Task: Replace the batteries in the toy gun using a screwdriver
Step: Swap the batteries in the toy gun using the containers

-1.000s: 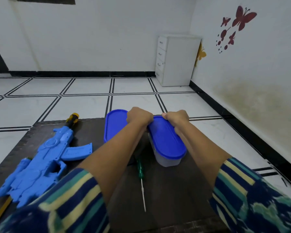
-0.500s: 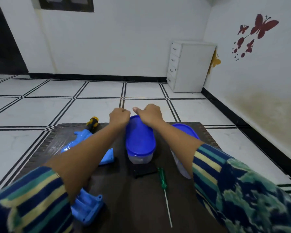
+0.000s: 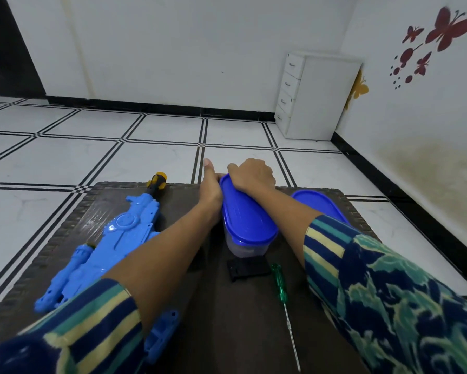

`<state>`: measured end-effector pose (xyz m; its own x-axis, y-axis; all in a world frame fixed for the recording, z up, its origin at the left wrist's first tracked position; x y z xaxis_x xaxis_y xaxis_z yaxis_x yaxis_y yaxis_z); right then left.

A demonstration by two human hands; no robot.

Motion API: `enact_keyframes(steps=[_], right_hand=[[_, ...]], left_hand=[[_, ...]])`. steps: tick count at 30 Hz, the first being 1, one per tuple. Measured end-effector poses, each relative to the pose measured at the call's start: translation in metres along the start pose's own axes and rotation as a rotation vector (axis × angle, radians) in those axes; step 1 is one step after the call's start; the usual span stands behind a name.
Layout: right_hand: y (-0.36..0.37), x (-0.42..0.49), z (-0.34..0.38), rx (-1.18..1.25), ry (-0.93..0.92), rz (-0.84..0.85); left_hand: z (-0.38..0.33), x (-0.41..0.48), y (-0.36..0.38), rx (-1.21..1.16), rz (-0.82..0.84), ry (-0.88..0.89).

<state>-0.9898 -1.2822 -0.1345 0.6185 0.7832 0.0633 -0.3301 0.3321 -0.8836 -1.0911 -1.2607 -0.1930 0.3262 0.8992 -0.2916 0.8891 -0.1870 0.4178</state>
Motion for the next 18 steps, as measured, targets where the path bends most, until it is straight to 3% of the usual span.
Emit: enact_keyframes(steps=[6, 13, 15, 18], right_hand=[[-0.031, -0.004, 0.004, 0.267, 0.016, -0.113], [-0.131, -0.039, 0.001, 0.808, -0.022, -0.143], [-0.171, -0.055, -0.02, 0.923, -0.057, -0.28], [-0.218, -0.085, -0.06, 0.997, -0.208, -0.645]], left_hand=[[0.002, 0.0, -0.001, 0.032, 0.01, 0.006], [-0.032, -0.013, -0.005, 0.689, -0.047, 0.288], [-0.049, -0.027, -0.004, 0.885, -0.086, 0.406], [-0.074, -0.057, 0.003, 0.906, -0.152, 0.629]])
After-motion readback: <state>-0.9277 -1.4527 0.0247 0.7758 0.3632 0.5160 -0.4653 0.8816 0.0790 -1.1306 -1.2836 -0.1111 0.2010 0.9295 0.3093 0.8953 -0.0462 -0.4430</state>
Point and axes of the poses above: each hand's wrist, its own x-axis towards the middle knuckle, its own y-axis out of the palm, z = x × y, the point moved 6 cm from there along x, towards the middle knuckle, and after that the axes turned 3 degrees about -x, right-handed, at the moved point
